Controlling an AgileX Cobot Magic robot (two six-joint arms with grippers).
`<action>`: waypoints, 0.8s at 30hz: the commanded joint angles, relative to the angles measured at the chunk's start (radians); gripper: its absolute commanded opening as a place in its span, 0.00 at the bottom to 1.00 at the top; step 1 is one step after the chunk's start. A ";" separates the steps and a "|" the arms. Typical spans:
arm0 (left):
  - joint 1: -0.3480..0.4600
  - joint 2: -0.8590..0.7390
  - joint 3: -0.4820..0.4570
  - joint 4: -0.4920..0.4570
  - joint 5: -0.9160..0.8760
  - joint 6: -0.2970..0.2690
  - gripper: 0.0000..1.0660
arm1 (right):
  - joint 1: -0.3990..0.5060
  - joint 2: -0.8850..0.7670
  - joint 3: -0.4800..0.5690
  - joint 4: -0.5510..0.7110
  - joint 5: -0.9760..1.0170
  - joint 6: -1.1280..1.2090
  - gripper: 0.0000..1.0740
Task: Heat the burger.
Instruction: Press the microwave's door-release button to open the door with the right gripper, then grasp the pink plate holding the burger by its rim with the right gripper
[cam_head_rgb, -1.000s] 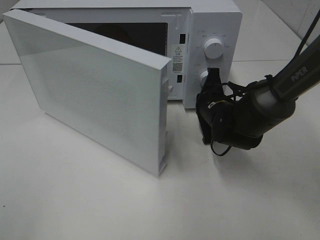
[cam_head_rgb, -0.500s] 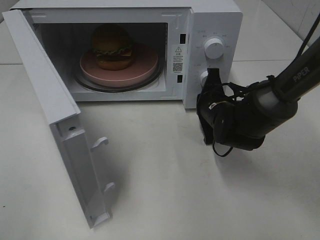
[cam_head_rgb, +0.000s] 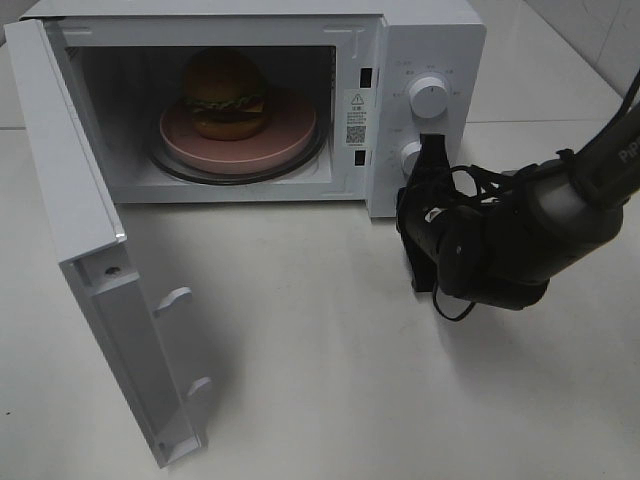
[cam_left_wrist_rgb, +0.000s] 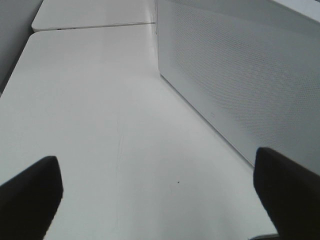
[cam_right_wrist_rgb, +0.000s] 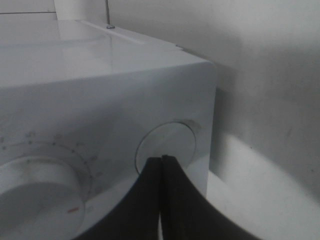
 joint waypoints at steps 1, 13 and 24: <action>0.004 -0.021 0.002 -0.001 -0.011 -0.003 0.92 | 0.018 -0.043 0.042 -0.010 -0.018 0.000 0.00; 0.004 -0.021 0.002 -0.001 -0.011 -0.003 0.92 | 0.081 -0.195 0.216 0.020 -0.018 -0.012 0.00; 0.004 -0.021 0.002 -0.001 -0.011 -0.003 0.92 | 0.111 -0.379 0.367 0.038 0.062 -0.086 0.00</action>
